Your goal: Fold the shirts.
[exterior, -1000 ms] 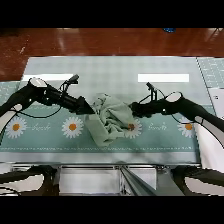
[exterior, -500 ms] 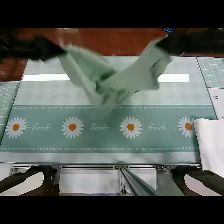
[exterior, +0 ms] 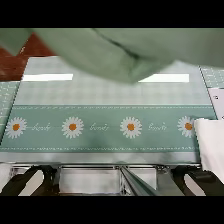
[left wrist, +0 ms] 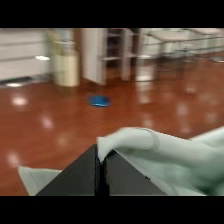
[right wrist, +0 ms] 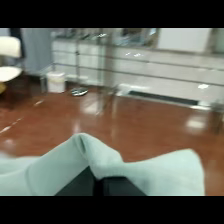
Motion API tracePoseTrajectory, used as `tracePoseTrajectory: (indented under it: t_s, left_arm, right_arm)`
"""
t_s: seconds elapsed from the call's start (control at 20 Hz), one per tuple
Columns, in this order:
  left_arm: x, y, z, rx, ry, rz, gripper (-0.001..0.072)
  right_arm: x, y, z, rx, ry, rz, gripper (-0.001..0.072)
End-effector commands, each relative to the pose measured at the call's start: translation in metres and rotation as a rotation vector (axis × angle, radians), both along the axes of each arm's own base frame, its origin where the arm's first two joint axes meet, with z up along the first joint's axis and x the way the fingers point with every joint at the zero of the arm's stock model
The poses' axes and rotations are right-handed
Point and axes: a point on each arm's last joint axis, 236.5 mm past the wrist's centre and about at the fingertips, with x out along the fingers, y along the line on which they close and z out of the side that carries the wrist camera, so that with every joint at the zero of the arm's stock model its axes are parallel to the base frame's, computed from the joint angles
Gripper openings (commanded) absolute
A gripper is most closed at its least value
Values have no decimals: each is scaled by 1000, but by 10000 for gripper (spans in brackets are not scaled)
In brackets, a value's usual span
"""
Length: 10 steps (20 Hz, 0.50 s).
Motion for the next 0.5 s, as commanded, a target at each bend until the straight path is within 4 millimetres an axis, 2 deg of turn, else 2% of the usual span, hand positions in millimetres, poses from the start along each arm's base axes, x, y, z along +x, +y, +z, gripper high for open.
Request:
tracePoseTrajectory:
  t_s: [0.0, 0.1, 0.2, 0.3, 0.45]
  left_arm:
    - [-45, 45, 9, 82, -50, 279, 23]
    - [-57, 49, -9, 96, -5, 313, 23]
    - [-59, 47, -40, 90, 75, 302, 23]
    - [-56, 43, -89, 78, 203, 266, 23]
    - [-42, 40, -183, 55, 425, 221, 23]
  right_arm:
    - [-49, -44, -11, -12, 42, -180, 28]
    - [-58, -48, -36, -21, 143, -197, 28]
    - [-61, -47, -63, -40, 255, -192, 28]
    - [-59, -46, -99, -50, 398, -186, 28]
    - [-47, -31, -167, -62, 609, -123, 28]
